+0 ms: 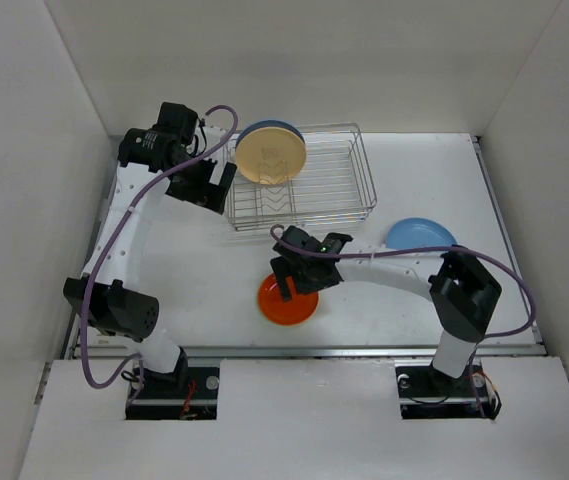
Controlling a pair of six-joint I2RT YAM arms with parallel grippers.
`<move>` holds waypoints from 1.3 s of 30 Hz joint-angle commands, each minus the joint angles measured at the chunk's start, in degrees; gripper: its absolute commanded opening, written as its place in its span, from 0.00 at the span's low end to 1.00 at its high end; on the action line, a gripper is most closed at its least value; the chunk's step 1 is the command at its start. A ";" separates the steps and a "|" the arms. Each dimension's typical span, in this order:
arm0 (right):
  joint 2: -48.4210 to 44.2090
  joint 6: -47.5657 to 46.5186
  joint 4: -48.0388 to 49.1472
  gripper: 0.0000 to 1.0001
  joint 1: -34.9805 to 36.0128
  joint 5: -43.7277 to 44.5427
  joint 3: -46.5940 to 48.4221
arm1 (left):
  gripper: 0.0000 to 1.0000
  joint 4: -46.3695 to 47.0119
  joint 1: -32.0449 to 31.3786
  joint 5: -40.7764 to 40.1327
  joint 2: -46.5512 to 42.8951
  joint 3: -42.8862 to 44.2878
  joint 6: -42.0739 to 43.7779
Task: Unload the plates from the dish rack
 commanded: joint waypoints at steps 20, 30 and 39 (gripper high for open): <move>-31.67 3.47 4.93 1.00 -1.53 16.02 -0.88 | 1.00 34.96 -0.04 -2.39 -5.02 -9.08 -1.58; -27.91 -5.32 8.11 1.00 -12.08 14.08 14.66 | 0.77 36.98 -2.41 -8.07 14.83 10.51 16.35; -28.34 -9.10 8.19 1.00 -14.10 11.18 18.98 | 0.94 45.76 -2.41 3.34 23.99 13.42 16.72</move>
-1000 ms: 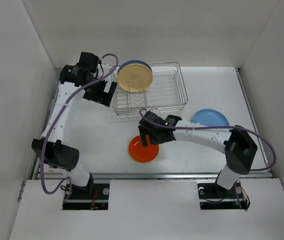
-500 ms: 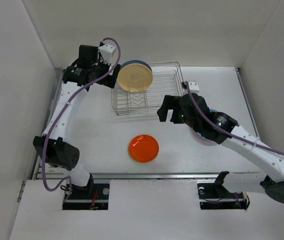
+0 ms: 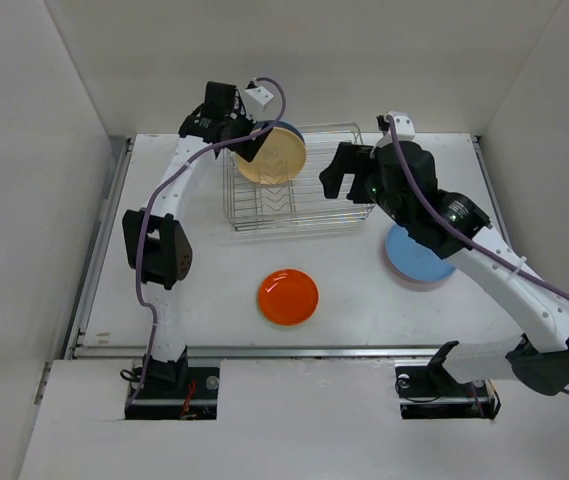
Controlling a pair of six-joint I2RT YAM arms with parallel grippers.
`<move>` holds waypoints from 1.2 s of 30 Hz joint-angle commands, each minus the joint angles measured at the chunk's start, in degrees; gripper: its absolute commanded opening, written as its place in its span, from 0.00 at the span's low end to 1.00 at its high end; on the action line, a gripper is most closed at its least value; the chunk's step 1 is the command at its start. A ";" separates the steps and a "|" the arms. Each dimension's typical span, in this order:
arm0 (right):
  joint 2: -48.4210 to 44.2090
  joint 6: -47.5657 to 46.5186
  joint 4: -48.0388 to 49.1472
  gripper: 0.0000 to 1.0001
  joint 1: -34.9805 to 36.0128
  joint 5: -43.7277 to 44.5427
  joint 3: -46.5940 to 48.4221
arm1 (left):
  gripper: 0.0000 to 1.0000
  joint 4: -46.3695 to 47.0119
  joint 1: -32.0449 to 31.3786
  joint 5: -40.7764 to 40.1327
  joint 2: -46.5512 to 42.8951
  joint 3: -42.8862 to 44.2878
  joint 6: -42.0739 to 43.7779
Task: Unload the plates from the dish rack
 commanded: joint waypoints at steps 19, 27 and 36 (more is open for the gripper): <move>0.27 -3.38 3.33 1.00 -0.71 -6.15 0.17 | 0.46 7.55 3.97 17.59 9.14 7.86 -9.92; 0.89 -2.33 3.33 1.00 -0.71 -7.57 0.17 | 0.44 8.08 3.97 14.77 10.63 5.66 -10.45; -1.31 -1.80 2.01 1.00 -0.71 -5.81 -0.44 | 0.00 4.30 3.97 13.10 12.22 8.47 -10.45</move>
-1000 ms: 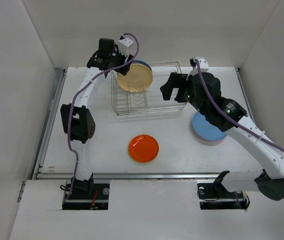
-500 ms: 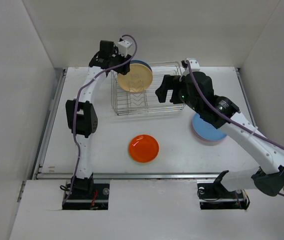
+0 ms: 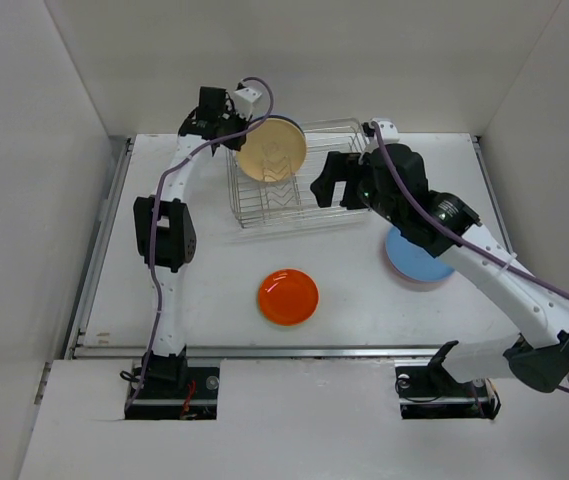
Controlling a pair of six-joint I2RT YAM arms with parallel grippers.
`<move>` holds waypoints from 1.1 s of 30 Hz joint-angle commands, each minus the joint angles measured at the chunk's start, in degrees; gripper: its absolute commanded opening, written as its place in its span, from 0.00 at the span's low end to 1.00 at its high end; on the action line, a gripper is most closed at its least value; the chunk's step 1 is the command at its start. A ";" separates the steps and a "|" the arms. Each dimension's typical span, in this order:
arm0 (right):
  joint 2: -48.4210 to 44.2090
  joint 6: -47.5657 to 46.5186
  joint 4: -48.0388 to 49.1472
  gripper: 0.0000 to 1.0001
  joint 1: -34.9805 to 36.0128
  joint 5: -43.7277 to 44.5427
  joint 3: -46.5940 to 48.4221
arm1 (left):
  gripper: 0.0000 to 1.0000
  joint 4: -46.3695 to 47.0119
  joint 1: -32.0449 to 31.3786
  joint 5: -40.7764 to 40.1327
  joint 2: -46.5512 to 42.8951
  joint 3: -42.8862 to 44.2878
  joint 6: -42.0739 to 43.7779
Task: Unload the plates from the dish rack
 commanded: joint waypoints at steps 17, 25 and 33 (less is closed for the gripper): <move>-6.87 0.97 2.72 1.00 -0.16 -3.78 -1.71 | 0.00 1.57 -3.71 -2.14 -15.91 -3.69 3.56; -6.45 4.58 1.41 1.00 -0.69 -0.44 -2.33 | 0.00 -2.73 -4.25 -0.47 -19.51 0.08 0.93; 1.20 7.92 -4.85 1.00 -6.22 -3.05 3.13 | 0.00 -18.71 -5.29 11.83 -23.81 3.96 -4.70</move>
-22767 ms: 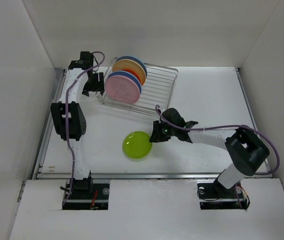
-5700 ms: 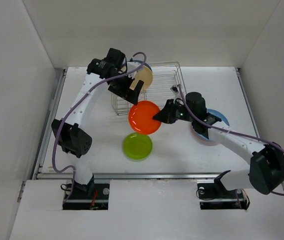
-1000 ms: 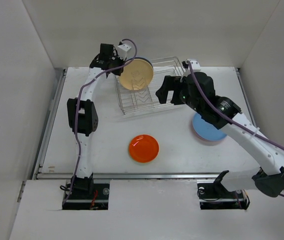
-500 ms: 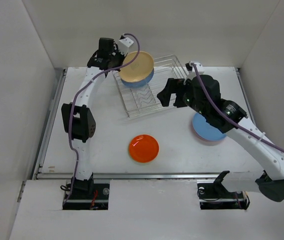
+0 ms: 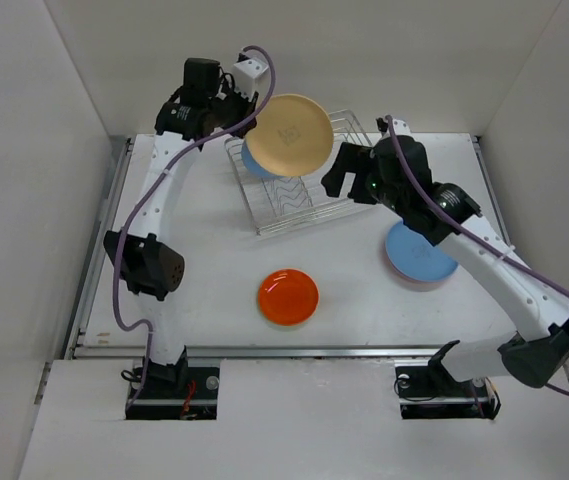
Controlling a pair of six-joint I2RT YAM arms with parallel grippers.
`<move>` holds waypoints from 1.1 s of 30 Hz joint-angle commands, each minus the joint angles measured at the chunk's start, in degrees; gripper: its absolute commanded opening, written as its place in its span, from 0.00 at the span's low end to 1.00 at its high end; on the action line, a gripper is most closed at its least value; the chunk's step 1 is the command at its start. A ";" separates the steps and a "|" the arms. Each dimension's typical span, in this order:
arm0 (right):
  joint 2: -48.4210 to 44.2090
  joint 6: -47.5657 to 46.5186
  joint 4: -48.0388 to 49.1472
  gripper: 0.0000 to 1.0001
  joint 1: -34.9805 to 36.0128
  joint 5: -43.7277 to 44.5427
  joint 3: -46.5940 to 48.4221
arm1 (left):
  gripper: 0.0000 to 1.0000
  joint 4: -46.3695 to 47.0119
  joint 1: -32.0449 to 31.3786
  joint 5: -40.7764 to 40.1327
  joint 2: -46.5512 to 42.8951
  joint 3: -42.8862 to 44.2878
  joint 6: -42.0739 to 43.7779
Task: Unload the plates from the dish rack
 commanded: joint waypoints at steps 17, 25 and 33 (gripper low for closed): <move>0.68 0.46 9.69 0.41 -4.97 -17.15 -8.99 | 0.00 -28.81 -4.38 21.07 -7.08 -1.28 0.89; -5.82 5.82 8.63 0.00 -6.21 -9.67 -12.94 | 0.16 -27.76 -4.38 11.49 -6.55 -2.34 -1.48; -4.77 13.36 -2.76 0.00 -9.98 -0.28 -13.65 | 0.43 -20.22 -1.66 3.42 -3.57 -3.56 -14.46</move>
